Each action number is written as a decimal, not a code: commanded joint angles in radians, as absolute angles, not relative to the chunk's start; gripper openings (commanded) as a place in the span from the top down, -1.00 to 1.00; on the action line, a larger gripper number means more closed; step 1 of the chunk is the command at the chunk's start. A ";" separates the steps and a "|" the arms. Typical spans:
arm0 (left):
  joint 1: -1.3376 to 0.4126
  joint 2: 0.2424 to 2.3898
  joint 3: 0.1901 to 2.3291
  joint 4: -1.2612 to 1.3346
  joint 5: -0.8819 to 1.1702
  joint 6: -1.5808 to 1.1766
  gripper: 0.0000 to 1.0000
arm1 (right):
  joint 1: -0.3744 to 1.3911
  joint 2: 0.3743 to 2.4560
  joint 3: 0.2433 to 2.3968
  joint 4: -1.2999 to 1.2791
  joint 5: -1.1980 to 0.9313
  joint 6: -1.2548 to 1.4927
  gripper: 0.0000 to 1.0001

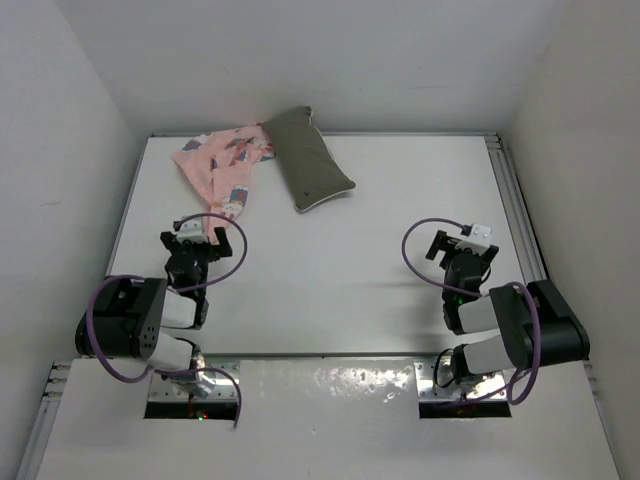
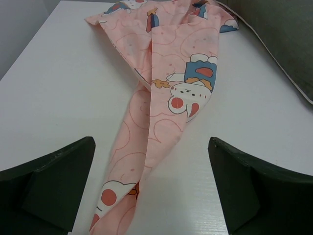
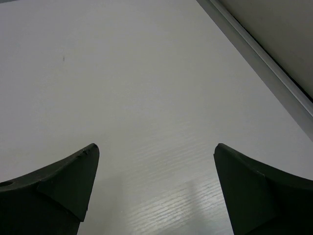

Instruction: Put the pillow into the pillowcase

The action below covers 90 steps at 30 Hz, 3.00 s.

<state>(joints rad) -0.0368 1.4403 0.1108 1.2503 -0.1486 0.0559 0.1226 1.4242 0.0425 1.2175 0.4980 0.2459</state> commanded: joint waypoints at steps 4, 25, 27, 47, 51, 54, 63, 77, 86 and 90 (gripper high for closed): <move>-0.021 1.442 0.129 1.290 -0.126 0.061 -0.99 | 0.182 1.236 0.120 0.840 0.486 0.146 -0.98; 0.130 1.830 1.575 -0.730 0.108 0.397 0.53 | 0.491 1.969 1.888 -0.469 0.107 0.070 -0.38; 0.117 1.832 1.542 -0.713 0.165 0.388 -0.30 | 0.511 2.026 1.905 -0.459 0.106 0.156 -0.92; 0.011 1.781 1.319 -0.422 0.127 0.325 1.00 | 0.511 2.404 1.930 -0.307 0.175 0.843 -0.50; 0.046 1.692 1.400 -0.486 0.164 0.307 1.00 | 0.439 2.398 1.881 -0.305 0.027 0.980 1.00; 0.072 1.635 1.442 -0.525 0.166 0.307 1.00 | 0.401 2.283 1.748 -0.253 0.032 0.980 1.00; 0.109 1.655 1.698 -0.658 0.135 0.318 1.00 | 0.305 1.685 1.384 -0.109 0.311 0.735 1.00; 0.109 1.736 2.123 -0.798 0.253 0.318 1.00 | 0.426 1.480 1.655 -0.058 0.566 0.121 1.00; 0.091 1.718 2.170 -0.845 0.334 0.347 1.00 | 0.403 1.984 1.950 -0.590 0.224 0.305 -0.59; 0.078 1.703 2.186 -0.883 0.383 0.388 1.00 | 0.445 2.206 2.319 -0.825 0.143 0.307 -0.98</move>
<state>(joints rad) 0.0929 1.7542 2.1345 -0.8761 0.3168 0.3458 0.4099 2.2215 2.1593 -0.5755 0.2684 0.2798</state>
